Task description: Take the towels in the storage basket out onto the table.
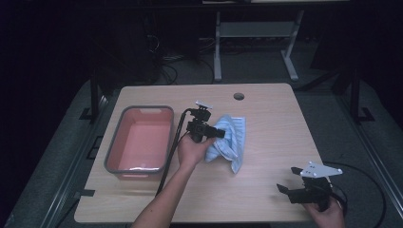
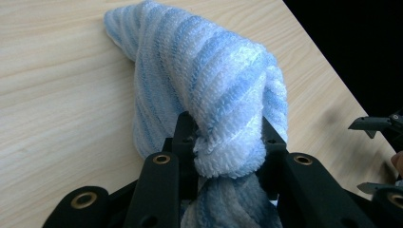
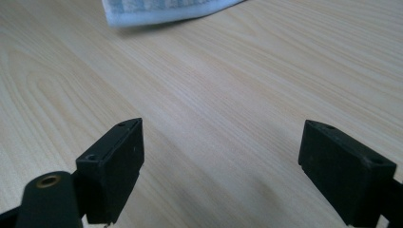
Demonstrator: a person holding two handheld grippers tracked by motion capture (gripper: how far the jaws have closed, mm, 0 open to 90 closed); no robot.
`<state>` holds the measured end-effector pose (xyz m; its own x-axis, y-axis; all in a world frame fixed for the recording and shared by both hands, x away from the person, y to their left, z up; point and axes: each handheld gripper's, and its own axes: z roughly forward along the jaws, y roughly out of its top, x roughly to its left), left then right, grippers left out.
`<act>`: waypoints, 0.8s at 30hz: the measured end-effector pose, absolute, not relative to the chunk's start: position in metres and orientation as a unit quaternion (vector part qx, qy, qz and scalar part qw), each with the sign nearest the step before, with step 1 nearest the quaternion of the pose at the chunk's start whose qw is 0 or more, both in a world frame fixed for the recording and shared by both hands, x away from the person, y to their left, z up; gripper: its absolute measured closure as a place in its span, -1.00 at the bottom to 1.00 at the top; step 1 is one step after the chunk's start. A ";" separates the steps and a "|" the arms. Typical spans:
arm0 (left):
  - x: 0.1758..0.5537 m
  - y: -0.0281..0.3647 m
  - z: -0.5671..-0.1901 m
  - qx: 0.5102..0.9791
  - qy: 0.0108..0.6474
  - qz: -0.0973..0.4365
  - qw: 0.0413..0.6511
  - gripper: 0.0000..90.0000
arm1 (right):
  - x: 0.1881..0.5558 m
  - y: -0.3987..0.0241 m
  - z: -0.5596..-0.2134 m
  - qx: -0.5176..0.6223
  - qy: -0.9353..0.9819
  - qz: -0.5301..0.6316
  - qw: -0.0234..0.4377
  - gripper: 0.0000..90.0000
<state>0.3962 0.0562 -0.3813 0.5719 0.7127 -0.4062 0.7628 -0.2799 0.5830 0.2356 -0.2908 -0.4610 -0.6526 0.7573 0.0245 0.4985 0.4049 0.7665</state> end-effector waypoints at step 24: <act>0.398 0.035 -0.419 0.796 0.473 -0.058 0.374 0.42 | 0.236 -0.291 -0.461 0.381 0.822 0.390 0.165 -0.67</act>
<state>0.3976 0.0351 -0.4189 0.5458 0.7095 -0.4457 0.7958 -0.2725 0.5407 0.2358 -0.2910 -0.4611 -0.6549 0.7553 0.0263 0.4985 0.4055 0.7661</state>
